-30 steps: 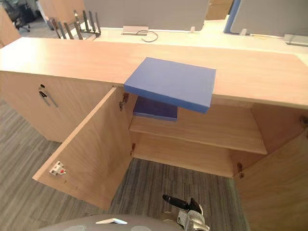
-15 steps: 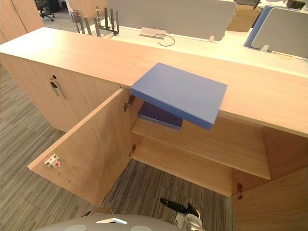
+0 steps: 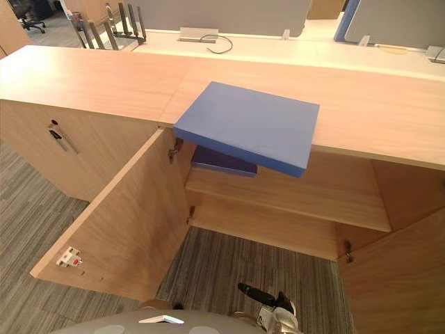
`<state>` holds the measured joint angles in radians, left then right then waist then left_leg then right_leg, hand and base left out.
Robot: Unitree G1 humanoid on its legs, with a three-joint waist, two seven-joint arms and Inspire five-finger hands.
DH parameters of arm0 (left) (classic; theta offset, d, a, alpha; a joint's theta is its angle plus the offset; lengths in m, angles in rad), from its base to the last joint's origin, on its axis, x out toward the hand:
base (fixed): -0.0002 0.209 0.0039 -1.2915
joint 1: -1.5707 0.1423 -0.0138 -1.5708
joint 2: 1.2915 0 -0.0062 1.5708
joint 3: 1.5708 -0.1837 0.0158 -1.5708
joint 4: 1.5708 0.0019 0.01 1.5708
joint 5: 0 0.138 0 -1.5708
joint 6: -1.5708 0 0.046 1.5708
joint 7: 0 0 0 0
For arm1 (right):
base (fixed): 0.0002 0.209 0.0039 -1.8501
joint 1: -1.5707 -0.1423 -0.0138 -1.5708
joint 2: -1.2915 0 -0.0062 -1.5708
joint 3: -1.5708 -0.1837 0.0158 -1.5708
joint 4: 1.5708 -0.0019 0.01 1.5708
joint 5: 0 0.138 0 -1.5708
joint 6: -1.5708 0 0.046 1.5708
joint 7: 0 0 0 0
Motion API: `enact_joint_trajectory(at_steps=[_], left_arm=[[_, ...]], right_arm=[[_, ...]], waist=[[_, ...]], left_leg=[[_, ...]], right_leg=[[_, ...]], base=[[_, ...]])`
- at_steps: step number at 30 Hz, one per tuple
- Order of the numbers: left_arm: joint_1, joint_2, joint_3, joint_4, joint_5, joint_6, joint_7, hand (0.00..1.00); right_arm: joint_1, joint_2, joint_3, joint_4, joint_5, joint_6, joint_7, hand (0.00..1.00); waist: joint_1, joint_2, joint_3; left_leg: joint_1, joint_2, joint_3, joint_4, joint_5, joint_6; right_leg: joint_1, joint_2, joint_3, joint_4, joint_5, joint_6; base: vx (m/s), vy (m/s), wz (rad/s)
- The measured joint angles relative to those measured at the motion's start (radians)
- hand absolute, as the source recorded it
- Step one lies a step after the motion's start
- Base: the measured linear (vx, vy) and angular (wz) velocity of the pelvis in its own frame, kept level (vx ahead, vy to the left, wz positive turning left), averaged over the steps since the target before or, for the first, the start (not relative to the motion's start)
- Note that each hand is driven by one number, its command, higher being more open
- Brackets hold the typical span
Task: Walk over to the cabinet, pick up the folder, carry it to the office cabinet, place the folder inside the office cabinet, then close the office cabinet door
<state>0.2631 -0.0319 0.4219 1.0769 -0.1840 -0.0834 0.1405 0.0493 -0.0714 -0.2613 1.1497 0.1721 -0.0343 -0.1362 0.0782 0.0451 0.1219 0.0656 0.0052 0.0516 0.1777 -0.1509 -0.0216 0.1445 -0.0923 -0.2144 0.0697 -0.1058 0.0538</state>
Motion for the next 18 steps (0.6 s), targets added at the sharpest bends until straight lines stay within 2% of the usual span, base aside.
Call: enact_joint_trajectory(at_steps=[6, 15, 17, 18], left_arm=[[0.004, 0.001, 0.009, 0.000, 0.000, 0.000, 0.000, 1.00], [0.020, 0.012, 0.020, 0.000, 0.000, -0.001, -0.001, 1.00], [0.020, 0.010, 0.023, -0.001, 0.000, 0.000, 0.000, 1.00], [0.020, 0.006, 0.024, -0.003, 0.000, 0.000, 0.000, 1.00]], right_arm=[[0.017, 0.003, 0.035, -0.020, -0.003, 0.000, 0.000, 1.00], [0.022, 0.017, 0.034, -0.014, -0.003, 0.001, 0.001, 1.00], [0.021, 0.017, 0.036, -0.017, -0.006, 0.001, 0.002, 1.00], [0.015, 0.016, 0.037, -0.025, -0.007, 0.002, 0.004, 1.00]], waist=[[0.000, -0.017, -0.016], [0.000, -0.042, -0.035], [0.000, -0.042, -0.035], [0.001, -0.036, -0.034]], left_leg=[[0.050, -0.027, -0.004, -0.125, 0.050, 0.012], [0.073, -0.039, -0.009, -0.186, 0.080, 0.014], [0.076, -0.041, -0.002, -0.181, 0.079, 0.016], [0.075, -0.038, 0.010, -0.176, 0.077, 0.019]], right_leg=[[0.012, -0.018, -0.003, -0.035, 0.006, 0.010], [0.013, -0.022, -0.009, -0.055, 0.015, 0.020], [-0.002, -0.034, -0.003, -0.021, 0.013, 0.023], [-0.046, -0.043, 0.002, 0.057, -0.001, 0.038]], base=[[0.08, 0.034, 0.04], [0.00, 0.000, 0.00], [-0.04, 0.043, -0.13], [-0.07, 0.040, -0.32]])
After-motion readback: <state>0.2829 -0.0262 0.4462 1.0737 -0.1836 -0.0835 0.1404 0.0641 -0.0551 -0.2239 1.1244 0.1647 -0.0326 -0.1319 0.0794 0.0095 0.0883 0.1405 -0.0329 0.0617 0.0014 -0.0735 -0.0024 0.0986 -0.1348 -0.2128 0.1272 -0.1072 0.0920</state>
